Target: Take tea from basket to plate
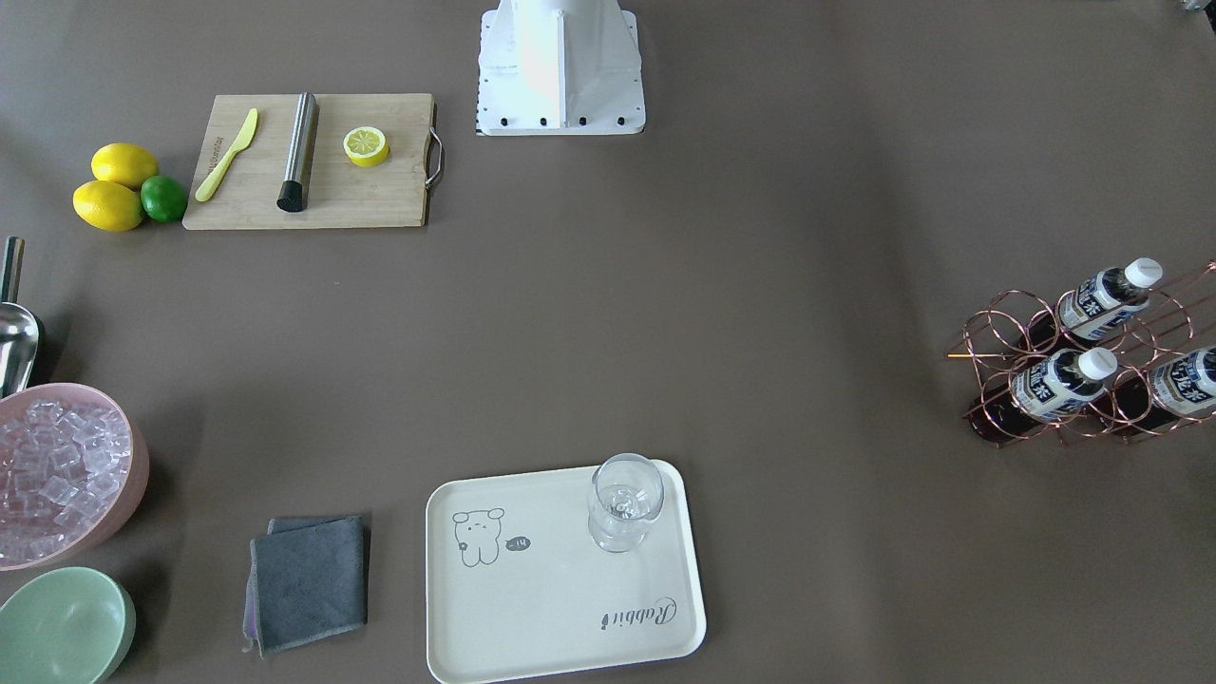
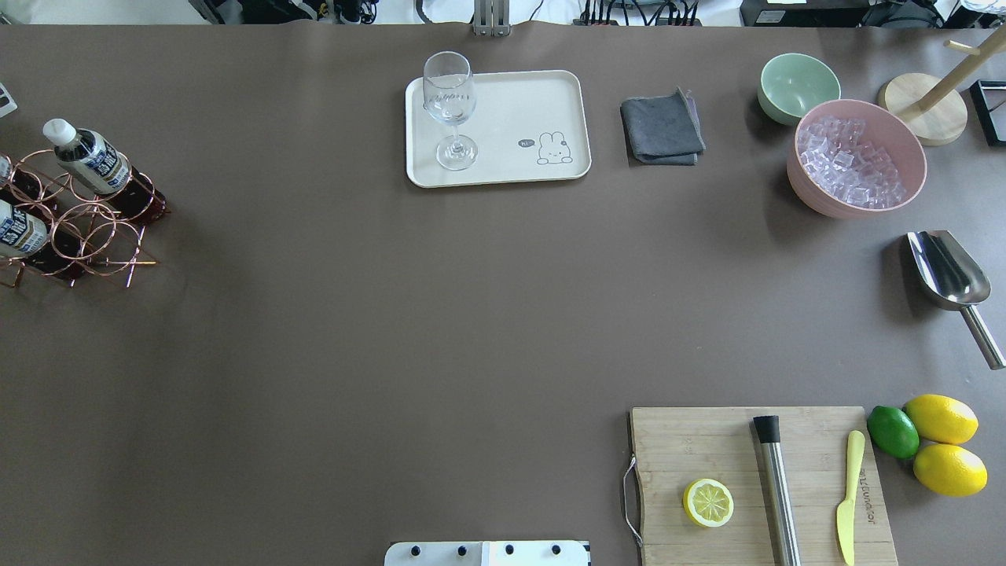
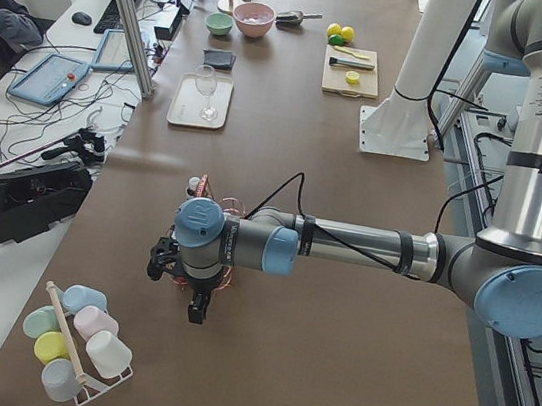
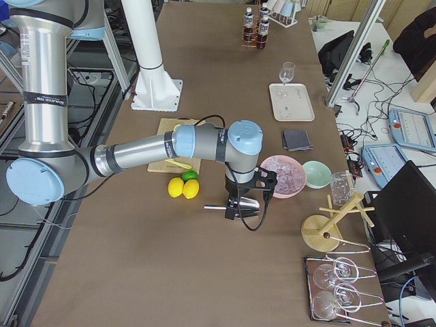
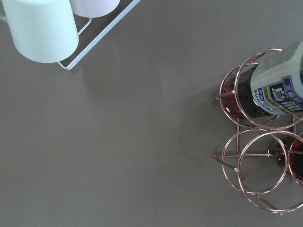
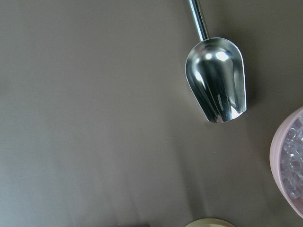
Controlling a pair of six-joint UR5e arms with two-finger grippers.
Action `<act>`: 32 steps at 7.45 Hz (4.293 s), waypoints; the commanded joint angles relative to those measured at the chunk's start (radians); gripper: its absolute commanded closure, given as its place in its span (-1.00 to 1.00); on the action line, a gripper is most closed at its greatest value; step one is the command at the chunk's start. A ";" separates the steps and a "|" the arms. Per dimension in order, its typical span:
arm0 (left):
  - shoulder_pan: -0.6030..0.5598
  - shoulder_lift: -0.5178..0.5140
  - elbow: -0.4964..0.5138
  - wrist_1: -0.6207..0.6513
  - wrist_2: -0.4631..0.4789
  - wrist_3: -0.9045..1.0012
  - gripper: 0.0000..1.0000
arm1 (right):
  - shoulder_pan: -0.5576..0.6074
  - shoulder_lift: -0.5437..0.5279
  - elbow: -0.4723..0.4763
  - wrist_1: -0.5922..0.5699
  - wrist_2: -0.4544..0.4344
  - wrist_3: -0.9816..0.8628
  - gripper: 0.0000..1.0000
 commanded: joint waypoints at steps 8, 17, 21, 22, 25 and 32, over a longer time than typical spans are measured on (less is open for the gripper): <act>-0.003 -0.002 0.000 0.009 -0.001 -0.006 -0.95 | -0.034 -0.012 -0.005 0.131 0.033 -0.007 -1.00; -0.005 -0.023 -0.046 0.092 -0.025 -0.011 -0.95 | -0.048 -0.012 -0.005 0.131 0.025 -0.006 -1.00; 0.008 0.008 -0.169 0.118 -0.025 0.043 -0.95 | -0.048 -0.010 -0.015 0.132 0.028 -0.006 -1.00; 0.012 0.000 -0.201 0.189 -0.022 0.152 -0.95 | -0.048 -0.010 -0.016 0.132 0.033 -0.006 -1.00; 0.031 -0.037 -0.243 0.248 -0.013 0.433 -0.95 | -0.050 -0.012 -0.018 0.132 0.037 -0.003 -1.00; 0.052 -0.184 -0.220 0.290 0.047 1.107 -0.95 | -0.050 -0.010 -0.013 0.134 0.037 -0.004 -1.00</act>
